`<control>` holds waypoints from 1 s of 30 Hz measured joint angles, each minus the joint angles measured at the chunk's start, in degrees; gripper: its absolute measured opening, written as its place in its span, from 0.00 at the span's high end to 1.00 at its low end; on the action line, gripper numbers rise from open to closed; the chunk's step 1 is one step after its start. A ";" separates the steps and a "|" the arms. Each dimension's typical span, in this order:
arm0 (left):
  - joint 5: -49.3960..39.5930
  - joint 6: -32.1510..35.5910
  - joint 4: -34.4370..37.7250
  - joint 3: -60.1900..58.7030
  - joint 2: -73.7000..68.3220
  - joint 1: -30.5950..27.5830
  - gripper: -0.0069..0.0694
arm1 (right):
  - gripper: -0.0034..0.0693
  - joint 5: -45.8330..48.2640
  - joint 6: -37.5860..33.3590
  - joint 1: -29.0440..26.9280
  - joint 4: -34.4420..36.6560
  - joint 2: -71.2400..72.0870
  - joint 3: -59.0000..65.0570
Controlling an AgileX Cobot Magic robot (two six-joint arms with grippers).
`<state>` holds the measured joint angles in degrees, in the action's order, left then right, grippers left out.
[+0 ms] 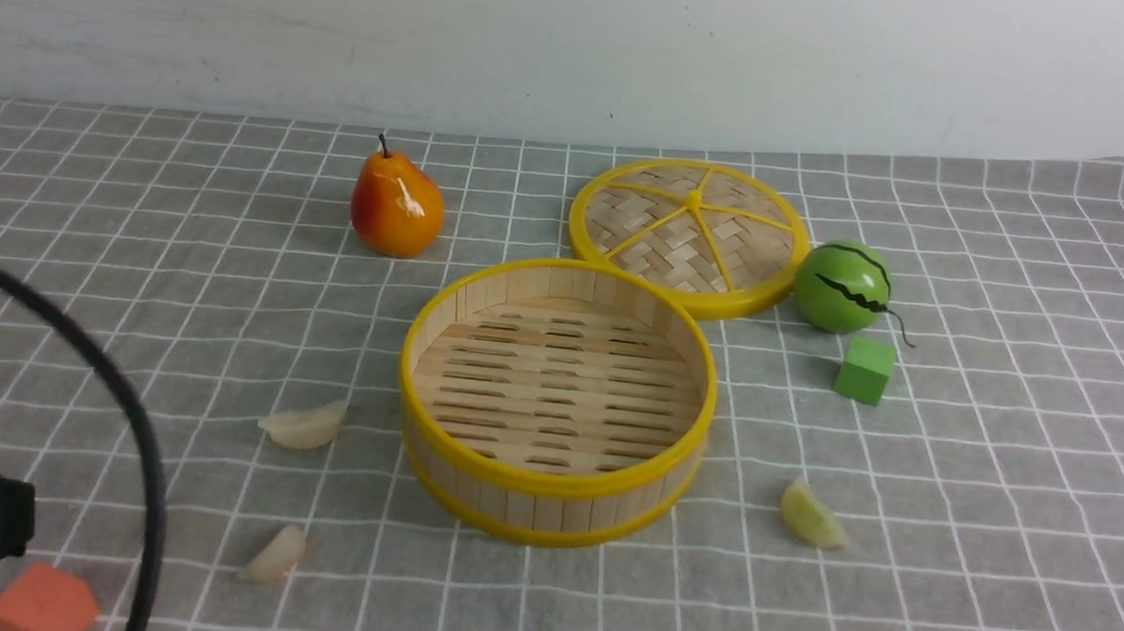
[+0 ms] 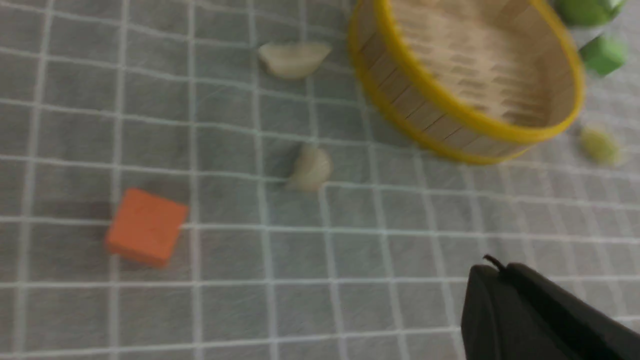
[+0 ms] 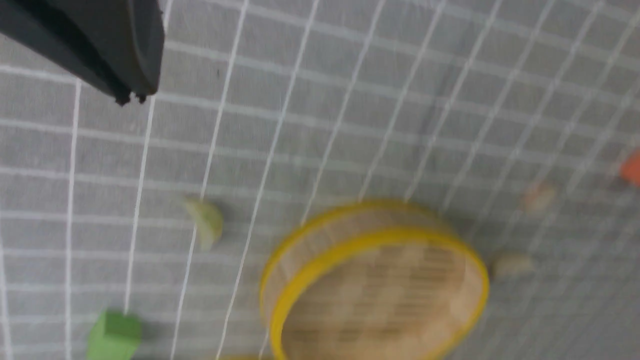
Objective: Put the dumplings into the steamer on the table with the grey tablecloth.
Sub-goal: 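Reach for and grasp a dumpling on the table with the left gripper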
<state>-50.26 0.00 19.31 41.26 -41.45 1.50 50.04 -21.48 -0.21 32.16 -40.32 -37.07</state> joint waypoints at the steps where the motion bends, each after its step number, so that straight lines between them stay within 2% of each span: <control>1: -2.05 0.00 -2.84 2.35 -3.60 0.61 0.93 | 0.98 4.38 -1.18 1.13 -1.11 -4.41 -2.68; 6: -5.11 -0.42 -11.12 8.67 -14.57 7.66 0.93 | 0.97 7.49 -2.52 8.56 -2.89 -13.43 -7.37; 9: -6.76 -3.64 -15.14 12.31 -21.68 12.10 0.93 | 0.97 7.53 -2.88 13.48 -4.20 -15.63 -8.40; 12: -9.19 -7.12 -17.68 17.24 -29.90 13.52 0.89 | 0.97 7.28 -3.10 16.36 -4.71 -15.99 -8.65; 16: -10.74 -7.02 -19.31 24.59 -39.16 13.60 0.72 | 0.96 7.18 -3.12 16.96 -4.78 -15.99 -8.72; 22: -6.27 1.61 -21.60 32.10 -50.06 13.67 0.38 | 0.96 7.10 -3.12 16.96 -4.53 -15.99 -8.72; 24: -3.37 3.70 -22.47 33.05 -52.95 13.67 0.30 | 0.96 7.10 -3.12 16.96 -4.53 -15.99 -8.72; 27: 2.35 5.56 -23.93 33.56 -57.19 13.67 0.23 | 0.95 7.05 -3.12 16.96 -4.36 -15.99 -8.72; 30: 6.45 5.99 -25.03 33.56 -61.20 13.67 0.23 | 0.95 7.05 -3.12 16.96 -4.36 -15.99 -8.72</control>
<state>-43.82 5.99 -5.72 74.82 -102.65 15.17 57.10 -24.60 16.75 27.80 -56.31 -45.78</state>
